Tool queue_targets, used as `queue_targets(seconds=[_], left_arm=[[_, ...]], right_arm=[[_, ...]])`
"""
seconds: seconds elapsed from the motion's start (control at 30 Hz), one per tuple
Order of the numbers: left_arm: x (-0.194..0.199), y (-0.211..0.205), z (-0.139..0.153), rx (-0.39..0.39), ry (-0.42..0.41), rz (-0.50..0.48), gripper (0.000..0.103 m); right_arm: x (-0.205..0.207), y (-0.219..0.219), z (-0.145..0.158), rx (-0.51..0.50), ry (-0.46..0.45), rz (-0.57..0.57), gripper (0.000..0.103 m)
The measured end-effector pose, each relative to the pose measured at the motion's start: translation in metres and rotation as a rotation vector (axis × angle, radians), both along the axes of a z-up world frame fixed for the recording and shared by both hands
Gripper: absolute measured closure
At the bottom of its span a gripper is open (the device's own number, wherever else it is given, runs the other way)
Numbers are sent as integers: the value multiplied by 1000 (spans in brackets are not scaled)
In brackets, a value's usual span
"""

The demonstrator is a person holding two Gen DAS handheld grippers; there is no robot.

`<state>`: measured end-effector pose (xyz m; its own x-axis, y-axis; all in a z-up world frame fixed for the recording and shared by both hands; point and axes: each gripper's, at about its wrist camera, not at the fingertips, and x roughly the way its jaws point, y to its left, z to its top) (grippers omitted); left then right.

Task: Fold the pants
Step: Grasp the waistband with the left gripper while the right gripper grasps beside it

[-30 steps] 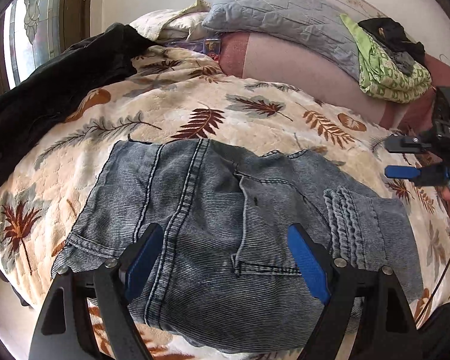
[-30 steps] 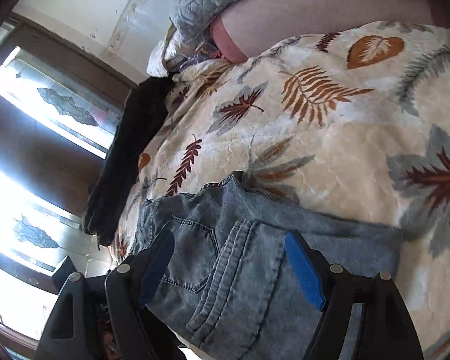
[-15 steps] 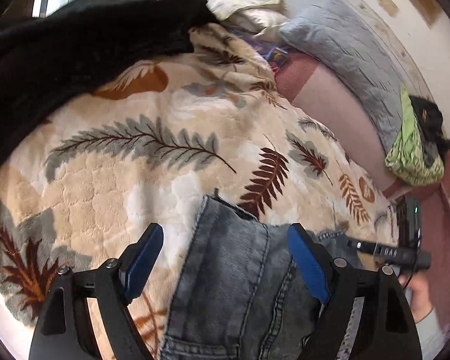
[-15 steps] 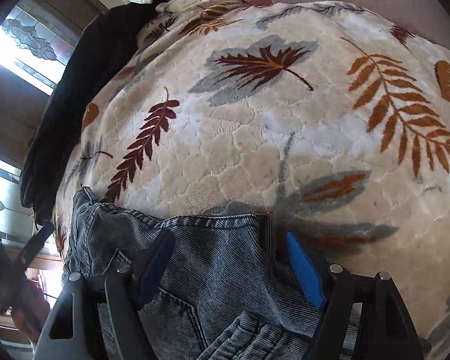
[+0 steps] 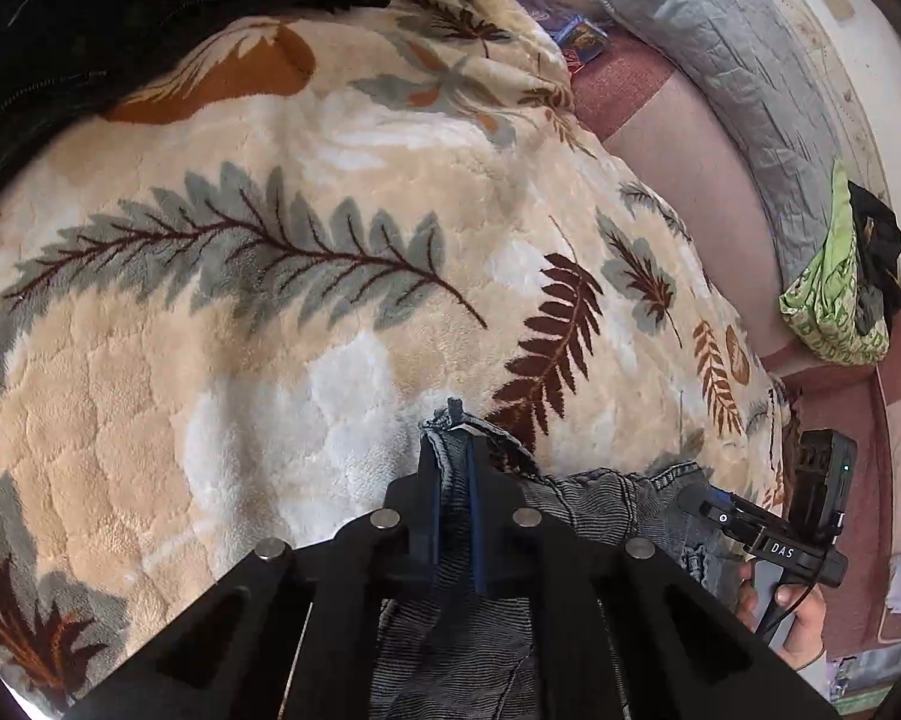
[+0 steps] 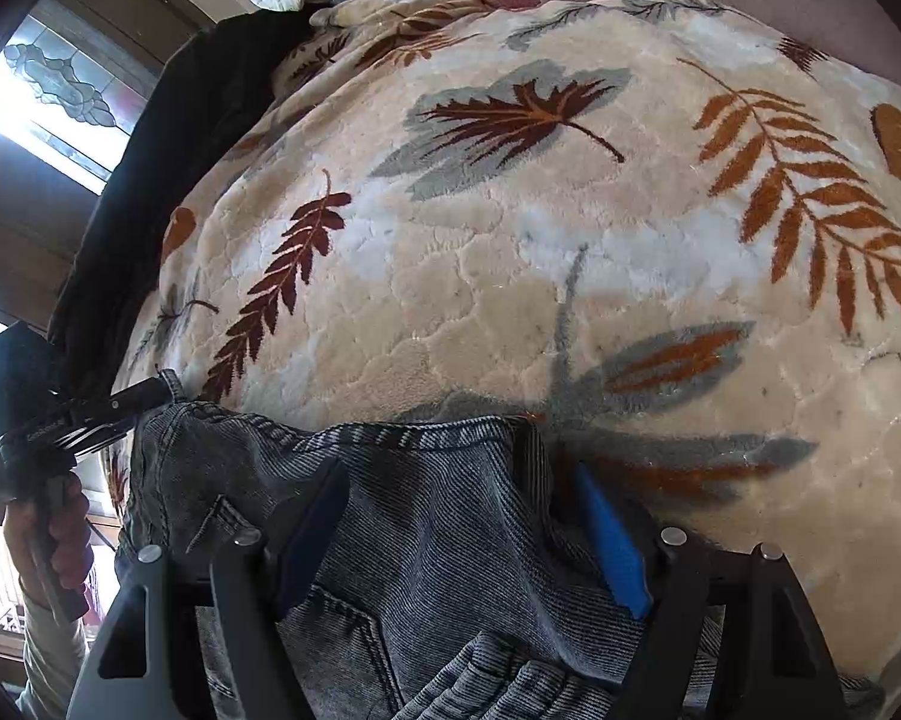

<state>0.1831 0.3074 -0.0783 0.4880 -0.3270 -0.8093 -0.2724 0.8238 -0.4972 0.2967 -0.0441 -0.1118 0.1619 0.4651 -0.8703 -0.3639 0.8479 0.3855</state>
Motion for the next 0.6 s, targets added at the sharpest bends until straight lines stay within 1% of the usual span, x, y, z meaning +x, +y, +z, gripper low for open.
queue_targets(seconds=[0.07, 0.1, 0.13, 0.17, 0.2, 0.23, 0.27, 0.3, 0.33, 0.4, 0.47, 0.5, 0.53, 0.6], left_arm=[[-14, -7, 18, 76, -45, 32, 97], [-26, -11, 31, 117, -90, 64, 97], [-40, -19, 45, 184, -144, 101, 97], [-50, -27, 53, 256, -182, 120, 96], [-56, -35, 55, 320, -202, 137, 96], [-52, -39, 46, 354, -174, 144, 96], [-44, -37, 31, 342, -110, 147, 96], [-37, -31, 13, 303, -35, 159, 96], [-33, -25, 0, 267, 6, 160, 95], [-33, -19, -5, 243, -27, 169, 92], [-35, -13, -2, 219, -25, 175, 85], [-38, -9, 1, 198, -24, 176, 77], [-44, -6, 7, 195, -33, 187, 67], [-58, -6, 26, 227, -83, 201, 65]], right_arm=[[-1, -1, 0, -1, -5, -1, 24], [-1, 0, -1, -3, -10, 0, 24], [-2, 0, -1, -7, -17, 1, 24], [-3, 0, -2, -11, -25, 3, 24], [-4, 1, -3, -16, -32, 6, 24], [-5, 3, -3, -24, -38, 9, 24], [-4, 4, -3, -34, -42, 11, 24], [-4, 5, -3, -41, -43, 9, 24], [-4, 6, -1, -45, -43, 5, 24], [-6, 4, 2, -42, -41, -5, 24], [-9, -1, 8, -28, -49, -27, 24], [-13, -4, 13, -17, -62, -40, 24], [-17, -7, 18, -5, -73, -52, 24], [-28, -9, 30, 29, -92, -53, 24]])
